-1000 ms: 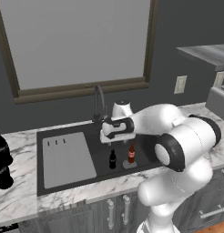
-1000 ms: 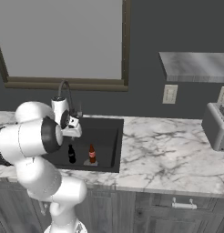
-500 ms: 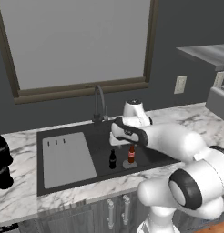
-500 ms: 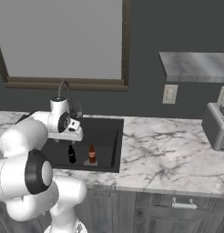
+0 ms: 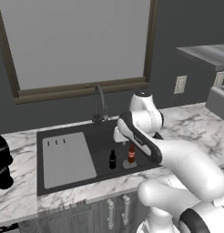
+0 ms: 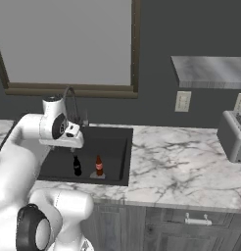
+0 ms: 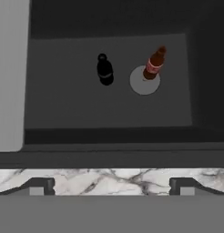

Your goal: Place the large bottle from the dining counter next to the other large bottle outside the sink, and place the small bottle from the dining counter next to the other small bottle inside the sink.

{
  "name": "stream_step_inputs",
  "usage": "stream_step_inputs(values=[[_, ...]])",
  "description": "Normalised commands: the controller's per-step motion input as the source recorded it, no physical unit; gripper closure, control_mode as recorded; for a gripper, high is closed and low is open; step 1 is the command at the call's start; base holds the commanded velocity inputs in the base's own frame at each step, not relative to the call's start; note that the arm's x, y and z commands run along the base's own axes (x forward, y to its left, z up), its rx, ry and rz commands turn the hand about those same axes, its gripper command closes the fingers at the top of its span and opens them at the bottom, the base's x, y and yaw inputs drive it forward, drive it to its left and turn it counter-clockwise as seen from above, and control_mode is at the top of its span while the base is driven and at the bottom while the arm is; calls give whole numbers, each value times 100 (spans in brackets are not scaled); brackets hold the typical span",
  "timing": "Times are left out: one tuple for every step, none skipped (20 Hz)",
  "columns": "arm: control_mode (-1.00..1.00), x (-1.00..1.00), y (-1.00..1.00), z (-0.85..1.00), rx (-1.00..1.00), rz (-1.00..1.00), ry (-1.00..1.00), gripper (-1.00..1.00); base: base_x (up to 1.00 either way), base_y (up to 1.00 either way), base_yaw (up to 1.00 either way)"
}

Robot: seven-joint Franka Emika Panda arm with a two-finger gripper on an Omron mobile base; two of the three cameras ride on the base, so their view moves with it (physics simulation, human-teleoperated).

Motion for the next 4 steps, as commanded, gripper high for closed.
stream_step_inputs(values=[[-100, -48, 0, 68, 0, 0, 2, -100, 0, 0, 0], [-100, -56, 0, 62, 0, 0, 8, -100, 0, 0, 0], [-100, -57, 0, 49, 0, 0, 7, -100, 0, 0, 0], [-100, -59, 0, 50, 0, 0, 4, -100, 0, 0, 0]])
